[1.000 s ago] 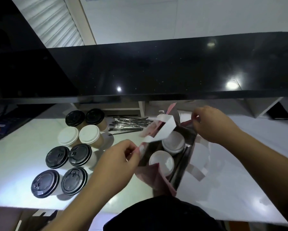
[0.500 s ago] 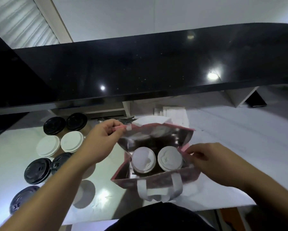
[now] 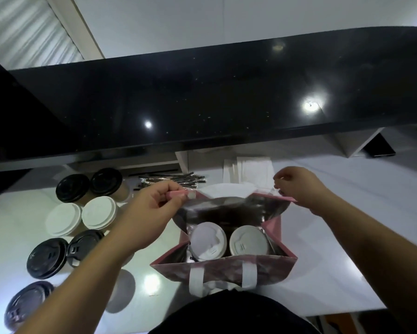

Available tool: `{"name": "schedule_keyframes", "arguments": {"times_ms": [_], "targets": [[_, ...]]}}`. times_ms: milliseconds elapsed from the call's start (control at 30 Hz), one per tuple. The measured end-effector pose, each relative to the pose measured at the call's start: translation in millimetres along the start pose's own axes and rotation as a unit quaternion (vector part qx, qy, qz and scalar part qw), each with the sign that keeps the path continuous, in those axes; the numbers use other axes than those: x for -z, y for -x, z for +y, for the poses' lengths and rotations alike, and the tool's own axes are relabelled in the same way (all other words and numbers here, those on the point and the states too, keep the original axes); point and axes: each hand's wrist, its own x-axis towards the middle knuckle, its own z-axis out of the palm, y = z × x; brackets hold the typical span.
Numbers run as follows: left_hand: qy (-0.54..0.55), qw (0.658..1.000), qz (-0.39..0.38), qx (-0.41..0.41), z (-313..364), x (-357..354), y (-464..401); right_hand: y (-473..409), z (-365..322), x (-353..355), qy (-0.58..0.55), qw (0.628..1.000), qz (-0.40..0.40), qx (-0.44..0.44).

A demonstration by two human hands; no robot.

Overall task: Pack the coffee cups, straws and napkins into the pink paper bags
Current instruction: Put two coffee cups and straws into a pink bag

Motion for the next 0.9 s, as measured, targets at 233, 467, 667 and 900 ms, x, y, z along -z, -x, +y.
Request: {"name": "schedule_keyframes", "arguments": {"times_ms": [233,467,667,900], "targets": [[0.015,1.0,-0.003,-0.006,-5.5,-1.9,-6.8,-74.7,-33.1,-46.8,0.192,0.978,-0.064,0.054],[0.047,0.999,0.013,0.018,-7.8,0.0,-16.7,-111.4,-21.3,-74.8,0.208,0.976,-0.051,0.045],[0.041,0.999,0.011,0.021,-3.7,-1.4,-17.1,-116.1,-17.9,-82.7,0.203,0.978,-0.043,0.034],[0.047,0.998,0.016,0.029,-2.6,0.3,-15.0,-116.8,-5.4,-75.9,0.132,0.99,-0.04,0.025]]}}
